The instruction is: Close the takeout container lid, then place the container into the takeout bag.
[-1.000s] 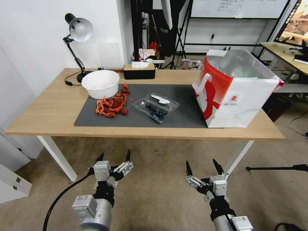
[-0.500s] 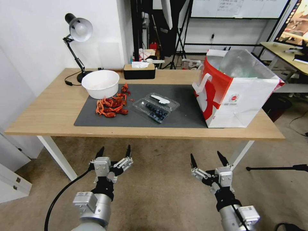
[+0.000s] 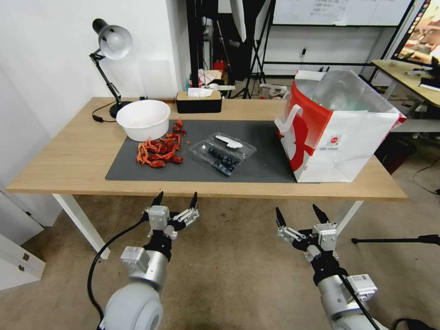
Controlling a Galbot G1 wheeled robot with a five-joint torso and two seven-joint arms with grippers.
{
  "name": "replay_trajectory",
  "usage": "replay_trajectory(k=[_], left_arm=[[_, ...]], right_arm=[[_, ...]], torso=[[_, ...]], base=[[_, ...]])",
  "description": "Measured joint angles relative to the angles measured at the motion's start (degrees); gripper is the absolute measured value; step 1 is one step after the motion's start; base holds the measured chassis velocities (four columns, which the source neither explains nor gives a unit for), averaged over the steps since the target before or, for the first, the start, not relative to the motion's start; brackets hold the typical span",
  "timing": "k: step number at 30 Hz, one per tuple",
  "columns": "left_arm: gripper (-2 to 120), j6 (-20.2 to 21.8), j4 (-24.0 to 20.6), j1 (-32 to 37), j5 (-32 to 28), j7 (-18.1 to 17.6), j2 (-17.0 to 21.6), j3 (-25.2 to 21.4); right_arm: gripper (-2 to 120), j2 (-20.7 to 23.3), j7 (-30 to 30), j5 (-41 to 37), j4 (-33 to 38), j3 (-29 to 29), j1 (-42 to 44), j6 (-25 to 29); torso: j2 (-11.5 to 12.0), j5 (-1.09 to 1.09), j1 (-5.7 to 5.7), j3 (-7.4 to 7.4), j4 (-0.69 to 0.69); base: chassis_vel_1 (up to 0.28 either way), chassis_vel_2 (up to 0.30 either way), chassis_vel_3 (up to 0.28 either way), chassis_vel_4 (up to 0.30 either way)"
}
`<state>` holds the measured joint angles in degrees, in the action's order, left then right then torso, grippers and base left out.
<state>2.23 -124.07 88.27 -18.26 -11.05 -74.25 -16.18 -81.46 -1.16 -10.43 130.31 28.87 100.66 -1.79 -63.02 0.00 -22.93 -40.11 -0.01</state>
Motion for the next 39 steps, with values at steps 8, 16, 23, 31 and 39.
replay_trajectory(k=[8,16,23,31,39], left_arm=[[100,-0.27,1.59,-0.78,-0.48,0.33,-0.01,0.40],[100,-0.02,2.95,-1.88,-0.78,0.16,-0.84,0.72],[100,-0.34,3.11,-0.89,-0.35,0.18,-1.10,0.39],[100,-0.36,2.59,0.03,-0.19,0.23,-1.08,-0.51],[100,-0.69,2.29,0.84,0.22,0.26,-1.39,-0.69]], right_arm=[[100,2.85,1.54,-4.67,-3.68,-0.69,-7.75,-3.73],[100,6.89,3.48,-9.86,-10.99,-4.73,-16.91,-4.88],[100,7.65,8.10,-7.95,-14.91,-9.50,-25.05,-8.35],[100,7.70,12.91,-4.65,-18.79,-16.07,-36.18,-16.22],[100,8.33,13.33,0.39,-21.20,-19.31,-40.41,-23.00]], torso=[[0.00,0.01,0.00,0.00,0.02],[0.00,0.00,0.01,0.00,0.01],[0.00,-0.01,0.01,0.00,0.00],[0.00,0.00,0.01,0.00,0.01],[0.00,0.00,0.01,0.00,0.01]], base=[[0.000,0.000,0.000,0.000],[0.000,0.000,0.000,0.000],[0.000,0.000,0.000,0.000],[0.000,0.000,0.000,0.000],[0.000,0.000,0.000,0.000]])
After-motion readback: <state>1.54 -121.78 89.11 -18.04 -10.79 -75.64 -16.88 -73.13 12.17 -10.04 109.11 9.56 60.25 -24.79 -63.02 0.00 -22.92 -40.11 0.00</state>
